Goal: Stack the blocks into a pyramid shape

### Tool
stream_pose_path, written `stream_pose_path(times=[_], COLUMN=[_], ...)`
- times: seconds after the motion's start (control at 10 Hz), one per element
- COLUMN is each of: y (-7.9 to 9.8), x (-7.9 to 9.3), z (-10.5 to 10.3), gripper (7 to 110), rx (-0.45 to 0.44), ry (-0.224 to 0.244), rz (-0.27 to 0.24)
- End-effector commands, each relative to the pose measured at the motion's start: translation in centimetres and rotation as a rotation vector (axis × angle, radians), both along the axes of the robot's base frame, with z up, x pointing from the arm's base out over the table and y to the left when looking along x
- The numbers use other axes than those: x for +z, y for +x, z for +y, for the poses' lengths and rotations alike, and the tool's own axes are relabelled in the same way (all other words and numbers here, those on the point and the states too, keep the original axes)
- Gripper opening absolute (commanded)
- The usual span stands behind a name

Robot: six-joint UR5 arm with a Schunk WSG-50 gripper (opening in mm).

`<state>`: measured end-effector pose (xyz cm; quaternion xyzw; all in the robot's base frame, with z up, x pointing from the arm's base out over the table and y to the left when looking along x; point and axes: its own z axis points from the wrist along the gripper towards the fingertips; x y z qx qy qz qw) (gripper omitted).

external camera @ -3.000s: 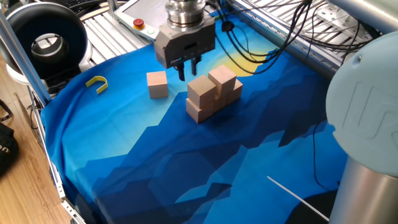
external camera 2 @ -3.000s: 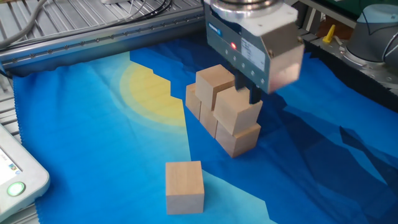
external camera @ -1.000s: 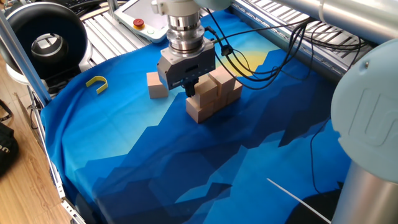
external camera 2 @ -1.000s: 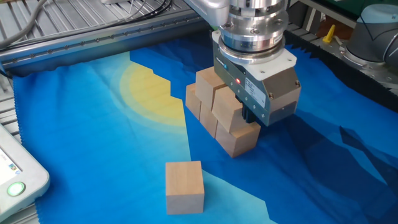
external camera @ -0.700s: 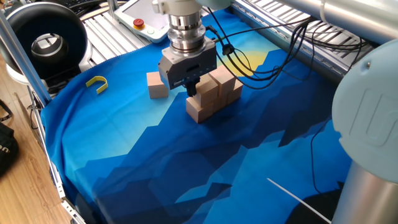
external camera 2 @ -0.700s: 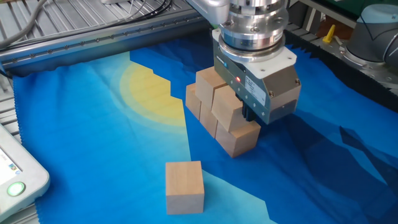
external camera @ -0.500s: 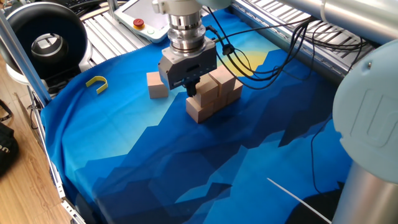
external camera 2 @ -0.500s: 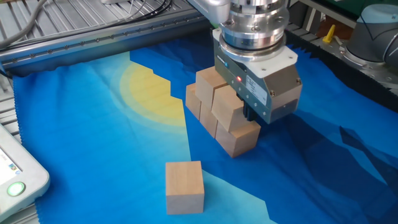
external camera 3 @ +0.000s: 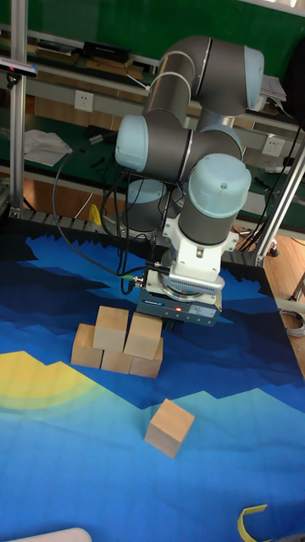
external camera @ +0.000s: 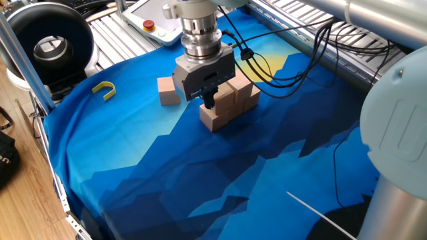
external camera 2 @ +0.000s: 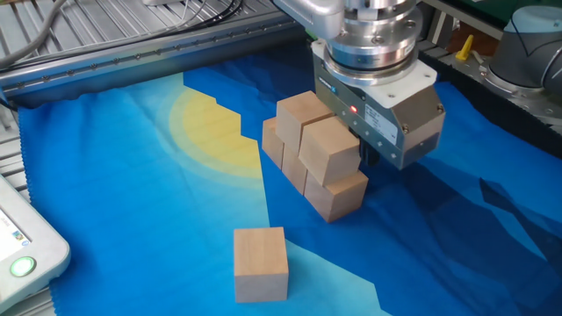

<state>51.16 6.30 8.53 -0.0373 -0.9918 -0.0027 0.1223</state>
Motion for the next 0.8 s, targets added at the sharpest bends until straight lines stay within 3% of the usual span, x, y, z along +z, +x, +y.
stream_pose_path(times=[0.0,0.7], y=[-0.64,-0.47], x=[0.04,-0.03], z=[-0.21,-0.47], gripper=[7,7], rx=[0.011,-0.016], ry=[-0.002,-0.019], rz=[0.017,0.01])
